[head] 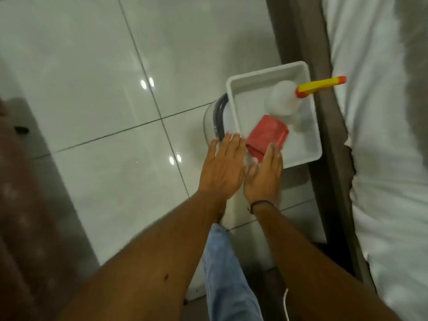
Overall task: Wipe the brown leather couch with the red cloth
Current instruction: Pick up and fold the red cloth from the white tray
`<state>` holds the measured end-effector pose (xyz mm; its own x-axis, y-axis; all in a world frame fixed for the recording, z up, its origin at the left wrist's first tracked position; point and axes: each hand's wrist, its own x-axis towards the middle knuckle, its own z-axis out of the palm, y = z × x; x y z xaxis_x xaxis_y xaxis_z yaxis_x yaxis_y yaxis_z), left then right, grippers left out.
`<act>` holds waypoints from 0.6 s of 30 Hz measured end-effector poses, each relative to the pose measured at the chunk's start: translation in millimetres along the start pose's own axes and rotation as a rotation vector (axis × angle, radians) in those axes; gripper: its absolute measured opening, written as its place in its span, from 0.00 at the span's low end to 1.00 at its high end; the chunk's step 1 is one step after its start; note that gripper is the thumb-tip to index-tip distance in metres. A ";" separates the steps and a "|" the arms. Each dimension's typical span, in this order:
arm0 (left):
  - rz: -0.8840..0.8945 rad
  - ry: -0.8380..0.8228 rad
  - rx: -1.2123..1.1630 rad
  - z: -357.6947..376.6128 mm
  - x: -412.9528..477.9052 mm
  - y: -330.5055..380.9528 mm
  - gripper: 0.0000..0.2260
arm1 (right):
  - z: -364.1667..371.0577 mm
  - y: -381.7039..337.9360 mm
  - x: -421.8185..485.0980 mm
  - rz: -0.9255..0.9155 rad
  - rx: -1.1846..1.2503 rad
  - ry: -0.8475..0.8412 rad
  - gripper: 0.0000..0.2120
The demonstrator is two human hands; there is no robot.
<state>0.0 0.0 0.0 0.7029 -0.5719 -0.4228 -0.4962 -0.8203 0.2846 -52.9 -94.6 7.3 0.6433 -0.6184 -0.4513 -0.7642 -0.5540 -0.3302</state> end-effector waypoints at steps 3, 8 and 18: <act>0.046 0.033 0.043 -5.4 54.7 30.5 0.22 | -18.0 3.7 57.5 0.256 0.260 0.052 0.29; -0.083 -0.276 0.253 -16.3 120.0 64.3 0.15 | -33.7 2.9 121.6 0.660 0.411 -0.102 0.29; -0.425 -0.427 -0.427 -18.8 165.0 67.4 0.13 | -39.5 33.1 147.3 0.710 0.695 -0.223 0.16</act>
<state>92.1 -149.8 -34.4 0.4878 -0.2221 -0.8442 0.0771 -0.9523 0.2951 18.3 -226.0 -37.4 0.0621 -0.5215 -0.8510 -0.8694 0.3906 -0.3028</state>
